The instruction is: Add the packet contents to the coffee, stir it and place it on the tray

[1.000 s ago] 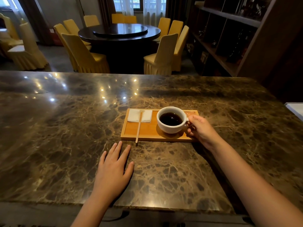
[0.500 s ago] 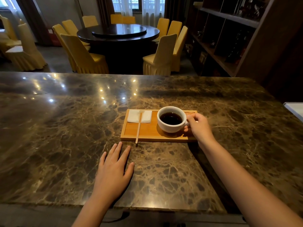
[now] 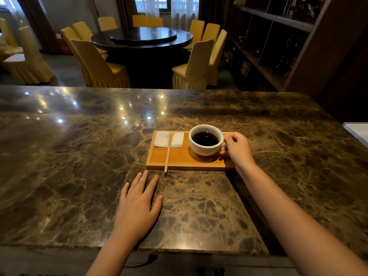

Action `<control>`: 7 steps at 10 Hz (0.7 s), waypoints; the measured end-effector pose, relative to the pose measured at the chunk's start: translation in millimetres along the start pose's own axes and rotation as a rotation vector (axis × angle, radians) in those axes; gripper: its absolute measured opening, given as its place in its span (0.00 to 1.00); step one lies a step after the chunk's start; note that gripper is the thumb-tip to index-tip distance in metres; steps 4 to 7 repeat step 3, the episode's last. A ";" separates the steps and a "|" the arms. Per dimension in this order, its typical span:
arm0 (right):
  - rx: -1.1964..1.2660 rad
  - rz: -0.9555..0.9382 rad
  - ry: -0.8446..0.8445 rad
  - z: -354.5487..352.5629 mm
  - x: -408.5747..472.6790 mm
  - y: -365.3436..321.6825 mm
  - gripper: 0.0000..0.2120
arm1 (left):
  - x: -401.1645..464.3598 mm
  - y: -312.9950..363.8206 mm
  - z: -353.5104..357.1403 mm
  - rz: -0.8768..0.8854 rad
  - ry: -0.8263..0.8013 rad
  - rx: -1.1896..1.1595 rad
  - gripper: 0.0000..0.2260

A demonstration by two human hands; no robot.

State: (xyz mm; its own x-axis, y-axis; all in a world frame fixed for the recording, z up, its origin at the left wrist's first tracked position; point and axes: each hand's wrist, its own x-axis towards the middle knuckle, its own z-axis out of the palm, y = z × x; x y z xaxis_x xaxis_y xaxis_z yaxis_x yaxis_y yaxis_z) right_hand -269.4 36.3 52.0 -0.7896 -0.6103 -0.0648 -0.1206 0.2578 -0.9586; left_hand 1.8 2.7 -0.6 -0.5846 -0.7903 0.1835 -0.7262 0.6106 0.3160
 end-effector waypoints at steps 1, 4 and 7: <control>0.041 0.023 -0.004 -0.8 0.5 1.0 0.11 | 0.4 0.6 -0.3 0.002 -0.005 -0.013 0.30; 0.097 0.067 0.024 -10.6 -10.1 -1.3 0.07 | -0.7 0.9 -1.2 -0.008 -0.035 -0.006 0.30; 0.097 0.067 0.024 -10.6 -10.1 -1.3 0.07 | -0.7 0.9 -1.2 -0.008 -0.035 -0.006 0.30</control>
